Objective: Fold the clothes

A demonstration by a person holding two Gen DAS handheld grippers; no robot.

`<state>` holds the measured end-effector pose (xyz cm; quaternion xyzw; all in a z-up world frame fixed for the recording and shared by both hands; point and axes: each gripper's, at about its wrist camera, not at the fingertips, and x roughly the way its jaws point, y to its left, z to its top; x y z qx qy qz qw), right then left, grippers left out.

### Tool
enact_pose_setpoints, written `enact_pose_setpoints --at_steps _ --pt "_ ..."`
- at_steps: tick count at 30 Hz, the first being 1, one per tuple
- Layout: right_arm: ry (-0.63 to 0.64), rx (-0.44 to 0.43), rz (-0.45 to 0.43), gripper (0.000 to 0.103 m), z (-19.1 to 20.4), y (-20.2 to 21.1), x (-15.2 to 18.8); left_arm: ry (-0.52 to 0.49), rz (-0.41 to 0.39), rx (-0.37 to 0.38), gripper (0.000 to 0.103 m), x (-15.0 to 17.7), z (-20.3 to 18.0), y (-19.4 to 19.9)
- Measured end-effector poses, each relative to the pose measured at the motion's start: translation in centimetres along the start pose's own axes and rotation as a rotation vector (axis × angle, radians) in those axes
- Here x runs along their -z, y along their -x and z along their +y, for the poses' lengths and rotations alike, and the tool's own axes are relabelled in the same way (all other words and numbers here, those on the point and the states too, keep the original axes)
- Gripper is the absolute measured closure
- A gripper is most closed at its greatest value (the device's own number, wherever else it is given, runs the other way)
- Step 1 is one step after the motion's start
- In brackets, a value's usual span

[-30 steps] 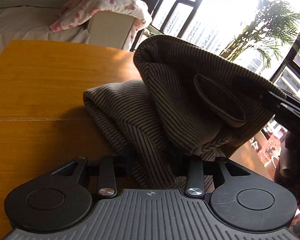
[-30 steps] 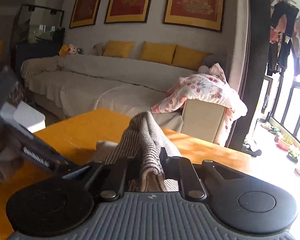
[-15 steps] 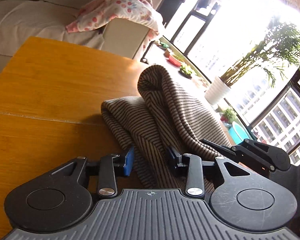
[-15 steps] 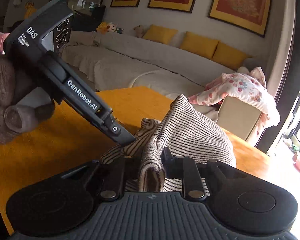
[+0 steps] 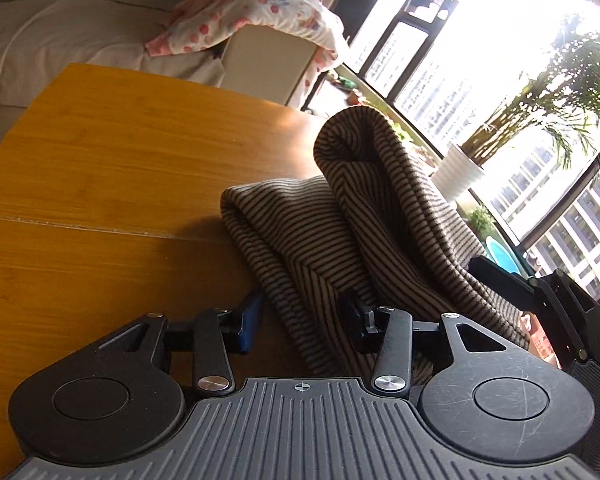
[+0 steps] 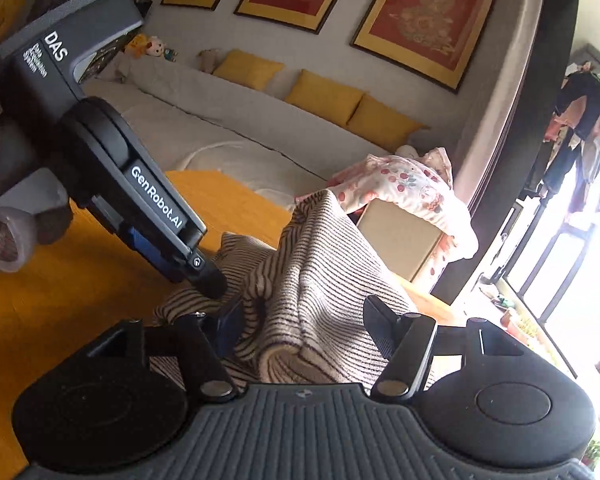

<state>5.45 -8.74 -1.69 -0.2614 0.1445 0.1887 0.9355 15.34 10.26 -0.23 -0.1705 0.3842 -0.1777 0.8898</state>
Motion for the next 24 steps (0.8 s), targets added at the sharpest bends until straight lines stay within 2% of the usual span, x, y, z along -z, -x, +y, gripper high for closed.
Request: enact_pose_setpoints --at_steps 4,7,12,15,17,18,20,22,24 --pt "0.042 0.051 -0.009 0.039 0.6 0.0 0.0 0.001 -0.002 -0.004 0.054 0.2 -0.1 0.2" --pt "-0.015 0.135 -0.050 0.044 -0.5 0.6 -0.2 -0.007 -0.001 -0.005 0.054 0.2 -0.1 0.2" --pt "-0.003 0.131 0.006 0.042 -1.3 -0.3 0.2 -0.013 -0.006 0.007 0.056 0.4 -0.5 0.3" --pt "0.007 0.142 -0.005 0.041 -2.3 -0.9 0.4 -0.029 0.010 0.065 0.056 1.0 -1.2 1.0" --pt "-0.014 0.122 -0.006 0.063 -3.5 -1.0 0.4 -0.040 0.046 0.112 0.057 1.5 -1.8 0.6" --pt "-0.019 0.120 -0.012 0.080 -4.3 -1.1 0.0 -0.047 0.064 0.135 0.059 1.8 -2.1 0.3" --pt "-0.029 0.108 -0.042 0.083 -6.1 -0.9 -1.3 -0.061 0.076 0.150 0.060 2.1 -2.5 -0.4" --pt "-0.034 0.022 -0.105 0.088 -7.1 0.8 -4.1 -0.055 0.074 0.165 0.060 2.1 -2.4 -1.0" --pt "-0.039 -0.069 -0.170 0.088 -8.0 2.7 -6.9 -0.034 0.080 0.186 0.061 1.8 -2.0 -1.5"
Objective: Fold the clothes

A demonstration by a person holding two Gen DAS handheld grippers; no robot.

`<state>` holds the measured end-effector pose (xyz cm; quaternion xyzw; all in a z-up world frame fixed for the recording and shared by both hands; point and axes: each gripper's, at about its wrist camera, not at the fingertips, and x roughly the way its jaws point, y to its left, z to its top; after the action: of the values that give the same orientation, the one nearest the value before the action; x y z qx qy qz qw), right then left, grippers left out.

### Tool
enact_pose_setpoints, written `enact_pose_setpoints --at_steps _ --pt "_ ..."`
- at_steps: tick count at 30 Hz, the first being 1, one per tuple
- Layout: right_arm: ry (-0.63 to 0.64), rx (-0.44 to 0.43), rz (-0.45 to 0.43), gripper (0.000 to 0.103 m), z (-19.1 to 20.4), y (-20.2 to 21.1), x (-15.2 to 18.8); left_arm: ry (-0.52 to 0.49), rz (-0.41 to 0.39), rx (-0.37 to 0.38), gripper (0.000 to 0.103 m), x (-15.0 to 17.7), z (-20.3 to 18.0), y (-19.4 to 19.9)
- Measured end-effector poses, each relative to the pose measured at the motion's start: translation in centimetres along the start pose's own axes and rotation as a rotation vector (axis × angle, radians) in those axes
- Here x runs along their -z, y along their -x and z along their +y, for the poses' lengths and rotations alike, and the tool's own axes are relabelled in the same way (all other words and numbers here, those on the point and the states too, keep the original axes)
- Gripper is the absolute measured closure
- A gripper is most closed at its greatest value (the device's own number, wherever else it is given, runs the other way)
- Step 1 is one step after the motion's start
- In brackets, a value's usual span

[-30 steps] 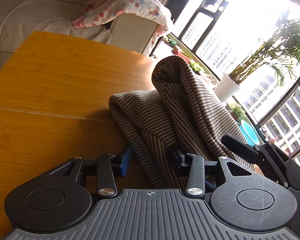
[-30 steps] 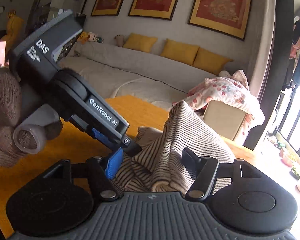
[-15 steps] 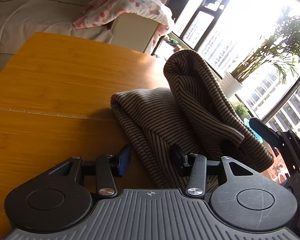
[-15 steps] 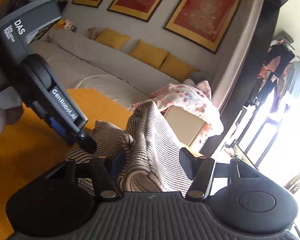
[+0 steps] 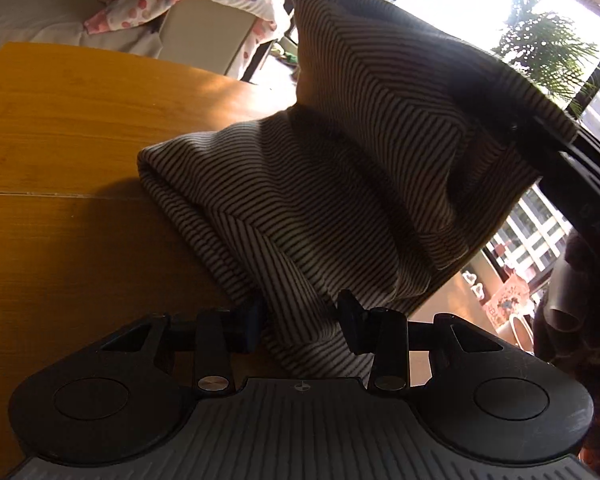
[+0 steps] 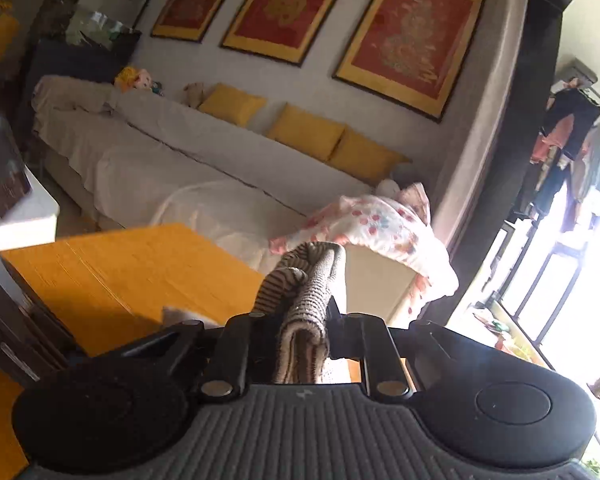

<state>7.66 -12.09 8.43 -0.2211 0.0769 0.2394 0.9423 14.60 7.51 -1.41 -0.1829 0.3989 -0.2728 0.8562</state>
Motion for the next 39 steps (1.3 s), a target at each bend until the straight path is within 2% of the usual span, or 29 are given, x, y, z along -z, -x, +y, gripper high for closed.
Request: enact_pose_setpoints --at_steps 2,4,7,9,11,13,15,17,19,22,24,29,30,31,33,34,36,37,39 --pt "0.052 -0.103 0.004 0.088 1.2 0.7 -0.7 0.011 0.001 0.014 0.061 0.0 0.3 -0.1" --pt "0.093 -0.174 0.059 0.088 2.6 0.5 0.4 0.010 -0.003 0.023 0.061 0.2 0.4 -0.1" --pt "0.132 -0.175 0.130 0.088 3.8 -0.5 2.9 0.005 -0.007 0.036 0.059 0.4 0.6 0.0" --pt "0.115 -0.203 0.156 0.088 3.8 -0.8 3.7 0.013 -0.002 0.041 0.059 0.4 1.0 0.2" --pt "0.142 -0.217 0.161 0.088 4.2 -0.7 4.1 0.040 -0.002 0.025 0.059 0.4 1.6 1.0" --pt "0.226 -0.211 0.160 0.087 5.5 -0.5 4.7 0.061 -0.022 -0.026 0.051 0.3 2.3 2.4" --pt "0.324 -0.204 0.148 0.085 7.3 -0.1 5.6 0.086 -0.069 -0.067 0.050 0.0 2.9 4.5" --pt "0.380 -0.215 0.137 0.083 8.9 0.1 6.3 0.103 -0.127 -0.070 0.045 -0.4 3.1 6.3" --pt "0.385 -0.236 0.128 0.079 10.0 -0.1 6.5 0.087 -0.168 -0.069 0.041 -0.8 2.6 7.1" --pt "0.363 -0.251 0.120 0.071 10.2 -0.4 6.3 0.040 -0.142 -0.106 0.044 -1.0 2.1 5.6" --pt "0.341 -0.250 0.119 0.065 9.6 0.0 6.0 0.025 -0.100 -0.146 0.046 -0.8 2.1 4.0" --pt "0.276 -0.217 0.149 0.062 7.1 1.8 6.4 -0.004 -0.088 -0.169 0.044 -0.3 1.9 2.8" --pt "0.231 -0.211 0.159 0.069 6.3 2.0 6.4 -0.007 -0.090 -0.169 0.044 -0.2 1.8 2.9" --pt "0.182 -0.206 0.169 0.084 5.4 2.3 6.3 -0.013 -0.090 -0.170 0.044 -0.1 1.7 2.9" --pt "0.042 -0.196 0.156 0.087 3.3 2.5 5.5 -0.027 -0.090 -0.172 0.045 0.1 1.7 3.0" --pt "-0.029 -0.190 0.148 0.090 2.3 2.6 5.0 -0.028 -0.085 -0.167 0.049 0.2 1.6 2.8" --pt "-0.177 -0.187 0.083 0.092 -0.1 2.7 3.0 -0.024 -0.071 -0.149 0.054 0.5 1.5 2.4" --pt "-0.243 -0.221 0.052 0.092 -1.0 2.7 1.9 -0.025 -0.068 -0.144 0.060 0.6 1.5 2.2" --pt "-0.345 -0.318 -0.001 0.093 -2.2 2.5 -0.2 -0.029 -0.066 -0.138 0.064 0.8 1.4 1.9"
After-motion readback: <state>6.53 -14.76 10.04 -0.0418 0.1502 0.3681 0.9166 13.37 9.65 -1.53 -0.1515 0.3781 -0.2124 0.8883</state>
